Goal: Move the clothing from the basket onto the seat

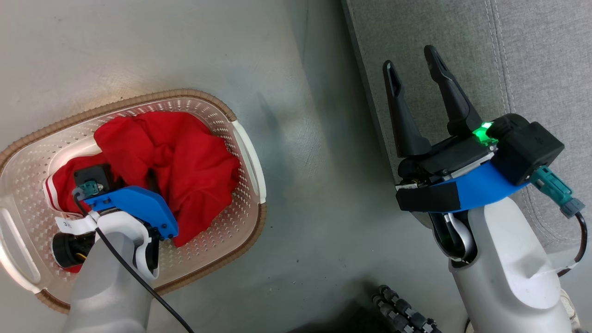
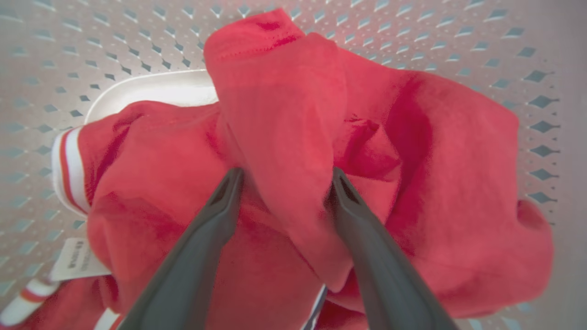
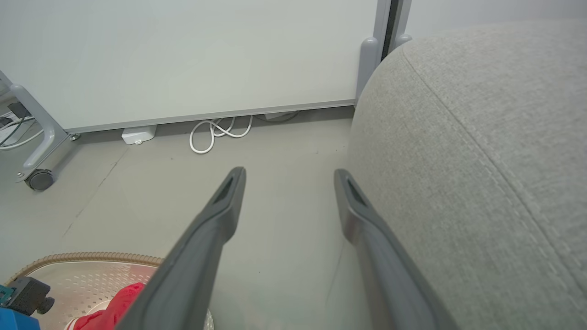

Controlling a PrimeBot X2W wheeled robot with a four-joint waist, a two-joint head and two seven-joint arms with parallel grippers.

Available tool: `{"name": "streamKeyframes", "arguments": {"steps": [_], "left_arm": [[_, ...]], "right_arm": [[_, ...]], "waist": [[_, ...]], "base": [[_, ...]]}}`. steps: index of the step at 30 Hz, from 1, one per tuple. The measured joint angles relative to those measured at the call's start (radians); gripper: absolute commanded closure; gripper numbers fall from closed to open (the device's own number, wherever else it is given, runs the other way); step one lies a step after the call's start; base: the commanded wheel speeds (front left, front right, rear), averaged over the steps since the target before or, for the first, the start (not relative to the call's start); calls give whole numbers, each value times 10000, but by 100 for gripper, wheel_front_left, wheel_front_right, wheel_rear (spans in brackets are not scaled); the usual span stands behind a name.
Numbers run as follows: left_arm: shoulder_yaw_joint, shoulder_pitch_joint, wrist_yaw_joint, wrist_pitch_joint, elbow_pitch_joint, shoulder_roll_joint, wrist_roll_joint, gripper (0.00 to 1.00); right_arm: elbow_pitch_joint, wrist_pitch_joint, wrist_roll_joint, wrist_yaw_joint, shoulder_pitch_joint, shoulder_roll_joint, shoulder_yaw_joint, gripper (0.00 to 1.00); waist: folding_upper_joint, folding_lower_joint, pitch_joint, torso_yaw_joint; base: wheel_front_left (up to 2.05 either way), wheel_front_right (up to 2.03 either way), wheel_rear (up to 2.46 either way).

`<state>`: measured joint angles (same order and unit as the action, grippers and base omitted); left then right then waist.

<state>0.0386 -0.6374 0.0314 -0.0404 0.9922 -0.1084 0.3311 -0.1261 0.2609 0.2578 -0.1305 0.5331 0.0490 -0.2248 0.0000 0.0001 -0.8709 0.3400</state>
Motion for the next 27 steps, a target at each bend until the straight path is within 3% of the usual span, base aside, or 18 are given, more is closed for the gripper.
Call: {"name": "streamKeyframes", "arguments": {"steps": [2,3,4,18,27], "left_arm": [[21,-12,-33,102,84,6,36,0],[42,-16,-56,123,100,6,35,56],[65,-31,-59,117,109,4,35,100],[288,-156,-199,113,355,113,188,100],[715,155,-587,-146,878,391,226,100]], "right_arm": [[21,0,35,0,0,0,-8,0],[21,0,61,0,0,0,-10,0],[23,0,79,0,1,0,-15,0],[-157,2,65,0,11,-2,-27,0],[-934,4,-640,0,-169,-8,-42,0]], "waist": [[0,-1,-25,23],[0,0,-31,27],[0,0,-33,30],[0,0,193,-63],[0,-2,1394,-455]], "base": [[0,0,0],[0,0,0],[0,0,0],[0,0,0],[0,0,0]]}}
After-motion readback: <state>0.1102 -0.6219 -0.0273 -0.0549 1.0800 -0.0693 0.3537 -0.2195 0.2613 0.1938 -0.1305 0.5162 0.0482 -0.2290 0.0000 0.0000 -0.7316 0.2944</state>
